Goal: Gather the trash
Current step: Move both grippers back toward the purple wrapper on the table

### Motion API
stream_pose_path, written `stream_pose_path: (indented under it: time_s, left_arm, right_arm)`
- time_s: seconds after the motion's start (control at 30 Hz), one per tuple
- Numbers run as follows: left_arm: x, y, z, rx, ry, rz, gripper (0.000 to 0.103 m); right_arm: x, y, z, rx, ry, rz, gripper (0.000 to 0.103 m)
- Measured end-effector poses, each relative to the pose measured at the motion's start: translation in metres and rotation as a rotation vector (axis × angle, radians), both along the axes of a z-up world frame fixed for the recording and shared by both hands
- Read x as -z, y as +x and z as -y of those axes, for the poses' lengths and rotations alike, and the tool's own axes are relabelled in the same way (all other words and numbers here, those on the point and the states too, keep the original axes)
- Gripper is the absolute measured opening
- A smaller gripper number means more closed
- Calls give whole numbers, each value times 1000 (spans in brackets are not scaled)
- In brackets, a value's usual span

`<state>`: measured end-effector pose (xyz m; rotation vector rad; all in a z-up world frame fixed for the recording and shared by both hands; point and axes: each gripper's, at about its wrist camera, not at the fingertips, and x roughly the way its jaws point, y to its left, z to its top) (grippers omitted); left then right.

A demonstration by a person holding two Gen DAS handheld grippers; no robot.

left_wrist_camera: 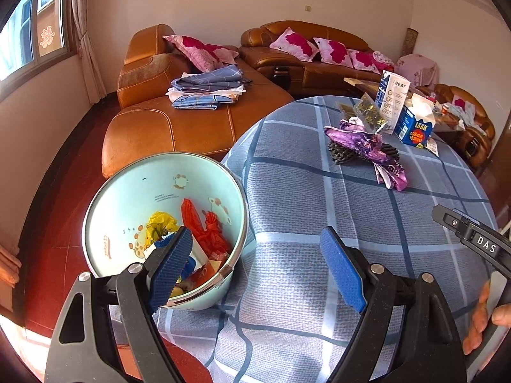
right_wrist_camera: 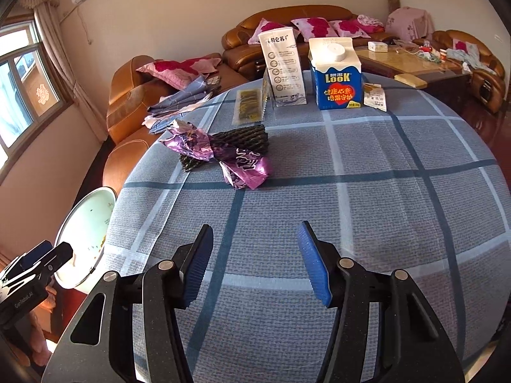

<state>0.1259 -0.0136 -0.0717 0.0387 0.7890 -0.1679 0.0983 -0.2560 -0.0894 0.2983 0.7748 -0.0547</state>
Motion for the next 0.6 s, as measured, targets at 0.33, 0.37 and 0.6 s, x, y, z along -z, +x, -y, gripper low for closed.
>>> stream_pose_path:
  time_s: [0.33, 0.37, 0.6]
  left_arm:
    - [7, 14, 27, 33, 30, -15, 81]
    - [9, 17, 28, 33, 29, -20, 81]
    - [17, 29, 24, 17, 22, -43, 81]
  right_arm:
    - [3, 24, 18, -11, -47, -22, 56]
    - [4, 29, 18, -18, -49, -25, 56]
    - [-4, 63, -6, -102, -93, -4, 56]
